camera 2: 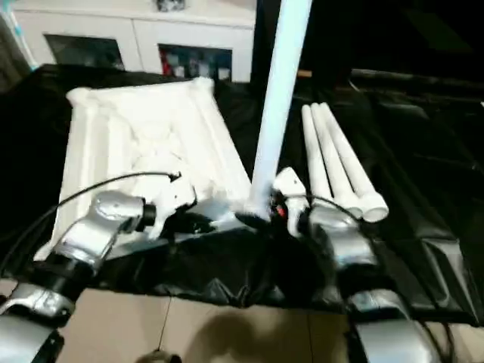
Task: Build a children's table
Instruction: Rotate leg to tighten
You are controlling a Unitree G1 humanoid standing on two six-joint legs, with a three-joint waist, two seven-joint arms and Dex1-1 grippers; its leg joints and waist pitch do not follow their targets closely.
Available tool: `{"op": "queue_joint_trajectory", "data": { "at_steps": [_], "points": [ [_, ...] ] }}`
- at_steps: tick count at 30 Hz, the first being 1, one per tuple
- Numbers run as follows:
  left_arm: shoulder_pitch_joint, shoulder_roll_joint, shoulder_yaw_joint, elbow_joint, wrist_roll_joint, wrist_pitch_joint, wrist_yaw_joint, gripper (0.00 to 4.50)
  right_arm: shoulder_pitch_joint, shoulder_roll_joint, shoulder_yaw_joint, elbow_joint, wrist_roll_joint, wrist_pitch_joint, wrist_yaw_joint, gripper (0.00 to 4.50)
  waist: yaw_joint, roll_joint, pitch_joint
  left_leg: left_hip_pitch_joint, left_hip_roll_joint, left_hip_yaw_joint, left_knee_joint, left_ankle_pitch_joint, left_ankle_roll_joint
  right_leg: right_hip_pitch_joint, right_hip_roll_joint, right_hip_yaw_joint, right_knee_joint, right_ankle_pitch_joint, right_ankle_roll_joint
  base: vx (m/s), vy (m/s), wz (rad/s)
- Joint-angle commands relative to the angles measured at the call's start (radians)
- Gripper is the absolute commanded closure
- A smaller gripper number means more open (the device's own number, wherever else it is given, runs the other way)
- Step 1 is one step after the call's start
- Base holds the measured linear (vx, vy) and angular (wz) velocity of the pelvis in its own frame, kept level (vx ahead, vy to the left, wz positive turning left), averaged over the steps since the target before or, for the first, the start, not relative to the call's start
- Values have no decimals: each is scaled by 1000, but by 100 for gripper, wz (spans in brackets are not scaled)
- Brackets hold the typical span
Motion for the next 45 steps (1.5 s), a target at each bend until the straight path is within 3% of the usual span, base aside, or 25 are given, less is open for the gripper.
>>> {"op": "queue_joint_trajectory", "data": {
  "at_steps": [1,5,10,19,25,29,30,31,33,38,39,44,45],
  "points": [
    [-19,-27,-56,-15,-15,-37,-31,450,31,29,124,-57,-1,37,141,64,-3,-6,-54,18,59,-27,-60,-253,51,32,-96,54,-88,-268,-177,0,0,0],
    [-25,-1,-57,-11,-20,-45,-62,450,67,-2,151,-139,10,99,238,64,8,-7,-54,21,60,-28,-61,-256,45,30,-98,56,-90,-299,-164,0,0,0],
    [-26,14,-53,-6,-20,-57,-90,450,85,-17,161,-191,24,143,265,107,9,-7,-55,22,61,-29,-62,-260,35,29,-100,56,-89,-295,-172,0,0,0],
    [-13,-6,-39,-25,-39,-42,-70,450,104,10,128,-210,20,163,205,167,11,-9,-55,21,60,-28,-60,-245,35,29,-101,55,-88,-289,-172,0,0,0],
    [-25,-97,-15,-19,-38,0,51,450,56,107,23,-82,7,139,-83,175,-6,-8,-50,24,59,-37,-67,-309,-3,26,-108,55,-99,-401,-159,0,0,0],
    [-39,-180,-20,1,-9,24,170,450,-10,173,-28,47,-28,111,-341,176,-27,-7,-50,28,57,-39,-69,-339,-24,23,-106,54,-101,-402,-164,0,0,0],
    [-39,-180,-20,1,-9,24,170,450,-10,173,-28,47,-28,111,-341,176,-31,-9,-49,28,55,-38,-67,-342,-18,22,-107,55,-105,-406,-162,0,0,0],
    [-47,-246,-24,5,13,51,265,450,-66,230,-77,134,-36,120,-535,176,-30,-3,-51,28,55,-37,-65,-332,-11,22,-106,57,-102,-392,-162,0,0,0],
    [-50,-273,-26,8,23,61,306,450,-91,256,-94,174,-46,121,-630,176,-38,-2,-54,26,53,-36,-65,-309,-15,25,-103,56,-98,-355,-172,0,0,0],
    [-46,-286,-36,3,32,59,318,450,-106,292,-95,215,-65,54,-678,176,-37,-4,-59,19,50,-30,-60,-256,14,30,-100,58,-91,-245,-181,0,0,0],
    [-43,-282,-38,0,32,57,312,450,-108,296,-102,222,-54,51,-666,121,-37,-5,-60,15,49,-29,-59,-232,27,34,-99,56,-87,-210,-188,0,0,0],
    [-31,-253,-41,-12,31,39,278,450,-105,283,-108,218,-38,35,-622,97,-36,-2,-57,18,52,-30,-61,-252,31,32,-99,55,-91,-239,-188,0,0,0],
    [-25,-242,-43,-16,29,33,266,450,-110,274,-108,227,-45,19,-621,73,-36,-1,-57,18,53,-31,-62,-255,27,32,-99,55,-91,-244,-187,0,0,0]
  ]
}}
